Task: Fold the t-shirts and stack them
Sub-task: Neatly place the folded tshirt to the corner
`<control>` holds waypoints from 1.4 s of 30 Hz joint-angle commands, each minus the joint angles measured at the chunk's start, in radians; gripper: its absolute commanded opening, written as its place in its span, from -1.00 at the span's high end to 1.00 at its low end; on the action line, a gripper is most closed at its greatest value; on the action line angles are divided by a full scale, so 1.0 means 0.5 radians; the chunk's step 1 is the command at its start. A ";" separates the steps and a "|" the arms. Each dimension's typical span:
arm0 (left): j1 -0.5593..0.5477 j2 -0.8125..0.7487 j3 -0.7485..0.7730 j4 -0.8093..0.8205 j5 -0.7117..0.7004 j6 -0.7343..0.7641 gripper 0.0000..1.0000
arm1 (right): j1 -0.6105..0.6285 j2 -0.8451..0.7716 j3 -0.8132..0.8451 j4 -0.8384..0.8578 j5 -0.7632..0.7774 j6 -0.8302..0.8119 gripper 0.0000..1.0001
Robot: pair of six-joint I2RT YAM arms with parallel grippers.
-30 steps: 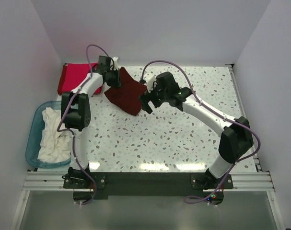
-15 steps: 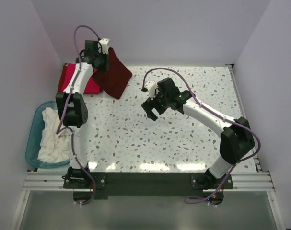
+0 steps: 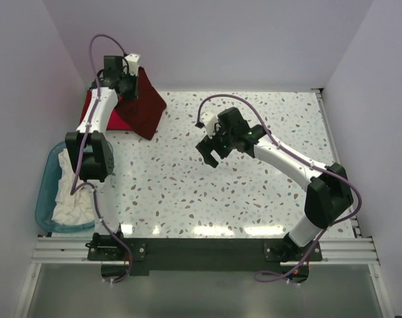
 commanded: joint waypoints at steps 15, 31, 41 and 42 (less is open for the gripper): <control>0.022 -0.336 -0.038 0.147 0.135 0.033 1.00 | 0.004 -0.045 0.076 -0.050 0.034 -0.050 -0.97; 0.022 -0.428 0.051 0.068 0.151 0.027 1.00 | 0.001 -0.051 0.051 -0.065 0.044 -0.068 -0.97; 0.089 -0.419 0.058 0.055 0.126 0.045 1.00 | 0.004 -0.061 0.039 -0.062 0.050 -0.068 -0.97; 0.095 -0.403 0.058 0.058 0.126 0.042 1.00 | 0.004 -0.058 0.039 -0.065 0.050 -0.071 -0.97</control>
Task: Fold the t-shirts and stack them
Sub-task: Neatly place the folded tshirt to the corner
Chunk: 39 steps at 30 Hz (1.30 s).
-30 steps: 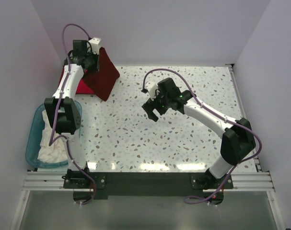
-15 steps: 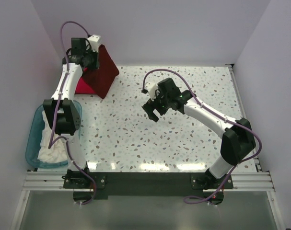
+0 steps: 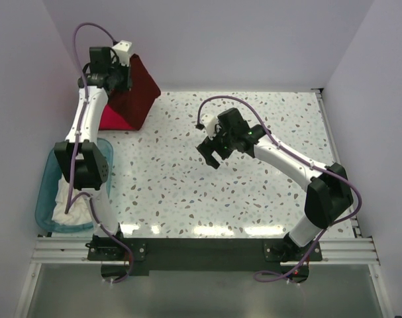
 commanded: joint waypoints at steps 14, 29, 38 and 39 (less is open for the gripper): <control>0.183 0.168 0.130 0.195 0.023 -0.023 1.00 | 0.004 -0.024 0.064 -0.020 0.064 -0.041 -0.97; 0.352 0.373 0.161 0.458 -0.243 0.063 1.00 | 0.004 0.108 0.174 -0.054 0.086 -0.044 -0.97; 0.410 0.521 0.176 0.529 -0.412 0.082 1.00 | 0.001 0.191 0.242 -0.075 0.089 -0.053 -0.97; 0.416 0.533 0.170 0.544 -0.464 0.091 0.89 | 0.001 0.191 0.245 -0.075 0.092 -0.053 -0.97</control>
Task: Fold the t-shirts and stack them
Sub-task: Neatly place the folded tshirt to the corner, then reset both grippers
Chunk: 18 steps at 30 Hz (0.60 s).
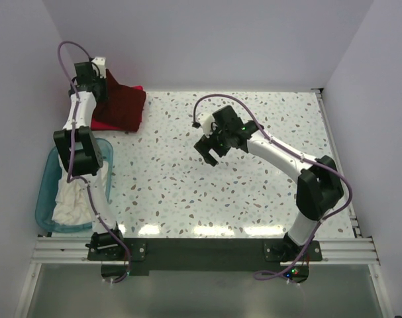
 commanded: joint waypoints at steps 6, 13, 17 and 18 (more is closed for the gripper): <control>0.049 0.060 0.130 0.283 -0.329 0.150 -0.58 | 0.001 0.016 0.111 -0.038 0.041 -0.033 -0.97; 0.138 -0.146 0.228 0.320 -0.382 0.334 -1.00 | -0.036 -0.023 0.148 -0.038 0.105 -0.036 -0.97; 0.145 -0.370 0.185 0.183 -0.281 0.374 -1.00 | -0.097 -0.079 0.154 -0.038 0.108 -0.024 -0.97; 0.145 -0.409 0.179 0.143 -0.208 0.356 -1.00 | -0.131 -0.094 0.157 -0.038 0.118 -0.015 -0.97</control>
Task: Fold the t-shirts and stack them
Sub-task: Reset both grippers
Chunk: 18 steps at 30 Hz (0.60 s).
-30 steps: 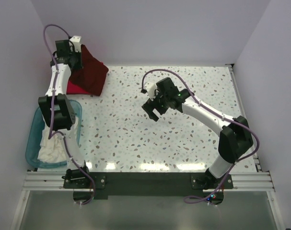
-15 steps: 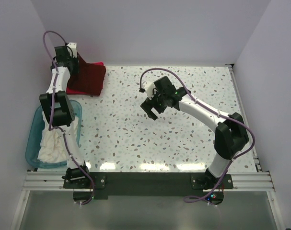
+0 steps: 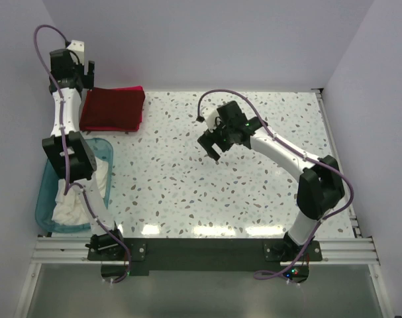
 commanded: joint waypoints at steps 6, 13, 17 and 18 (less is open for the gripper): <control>-0.055 -0.628 -0.116 -0.315 0.390 -0.127 -1.00 | -0.288 -0.253 0.108 -0.097 0.039 0.020 -0.97; -0.402 -1.130 -0.631 -0.487 0.703 -0.152 -1.00 | -0.653 -0.526 0.007 -0.253 -0.037 0.081 -0.97; -0.678 -1.444 -1.153 -0.346 0.716 -0.146 -1.00 | -0.831 -0.723 -0.162 -0.309 -0.090 0.090 -0.97; -0.770 -1.478 -1.278 -0.355 0.707 -0.155 -1.00 | -0.877 -0.793 -0.238 -0.312 -0.105 0.102 -0.97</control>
